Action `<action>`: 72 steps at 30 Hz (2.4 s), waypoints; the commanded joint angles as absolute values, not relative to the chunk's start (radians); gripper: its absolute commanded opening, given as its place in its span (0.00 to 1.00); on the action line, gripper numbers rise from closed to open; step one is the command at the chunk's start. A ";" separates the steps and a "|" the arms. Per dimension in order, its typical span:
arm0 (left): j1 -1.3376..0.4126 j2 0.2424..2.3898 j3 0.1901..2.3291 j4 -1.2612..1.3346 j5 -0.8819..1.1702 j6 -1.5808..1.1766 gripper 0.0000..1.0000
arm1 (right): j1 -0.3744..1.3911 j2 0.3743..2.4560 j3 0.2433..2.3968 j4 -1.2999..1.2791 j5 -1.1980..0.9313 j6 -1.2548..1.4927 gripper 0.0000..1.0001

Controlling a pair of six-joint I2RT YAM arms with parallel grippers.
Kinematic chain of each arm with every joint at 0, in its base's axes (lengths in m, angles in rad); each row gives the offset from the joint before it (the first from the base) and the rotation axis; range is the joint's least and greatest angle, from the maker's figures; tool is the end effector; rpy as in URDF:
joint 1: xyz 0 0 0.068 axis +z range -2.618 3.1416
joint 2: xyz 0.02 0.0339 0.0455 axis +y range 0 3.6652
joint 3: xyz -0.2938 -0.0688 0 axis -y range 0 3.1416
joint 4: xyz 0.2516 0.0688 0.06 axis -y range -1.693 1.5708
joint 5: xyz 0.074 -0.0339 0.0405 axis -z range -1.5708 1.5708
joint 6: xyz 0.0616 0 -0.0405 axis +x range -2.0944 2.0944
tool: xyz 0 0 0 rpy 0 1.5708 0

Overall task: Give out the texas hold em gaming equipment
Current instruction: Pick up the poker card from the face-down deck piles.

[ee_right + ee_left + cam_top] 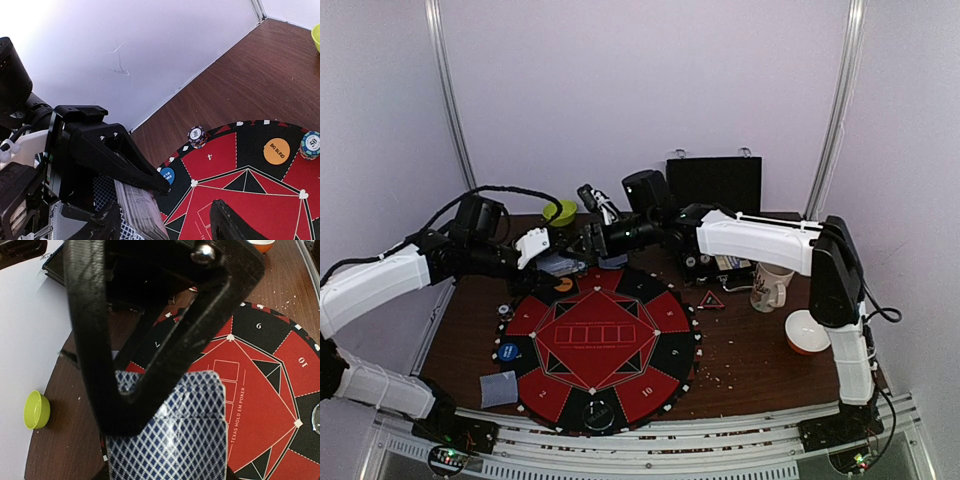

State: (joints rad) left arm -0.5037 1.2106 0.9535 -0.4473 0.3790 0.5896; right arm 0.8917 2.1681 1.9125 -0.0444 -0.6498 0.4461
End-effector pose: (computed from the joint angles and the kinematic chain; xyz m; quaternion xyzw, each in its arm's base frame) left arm 0.2299 -0.1527 0.2975 0.5309 0.7204 -0.1531 0.4192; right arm 0.3236 0.4602 0.3145 -0.3533 0.7020 0.5503 0.2819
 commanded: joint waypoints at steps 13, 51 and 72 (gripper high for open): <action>-0.507 1.239 0.961 -0.413 0.298 0.589 0.41 | 0.888 2.184 1.915 -0.050 -0.676 0.409 0.62; -0.508 1.245 0.973 -0.411 0.267 0.586 0.40 | 0.889 2.170 1.982 -0.263 -0.540 0.319 0.25; -0.507 1.246 0.973 -0.412 0.250 0.578 0.41 | 0.875 2.094 1.980 -0.328 -0.497 0.278 0.00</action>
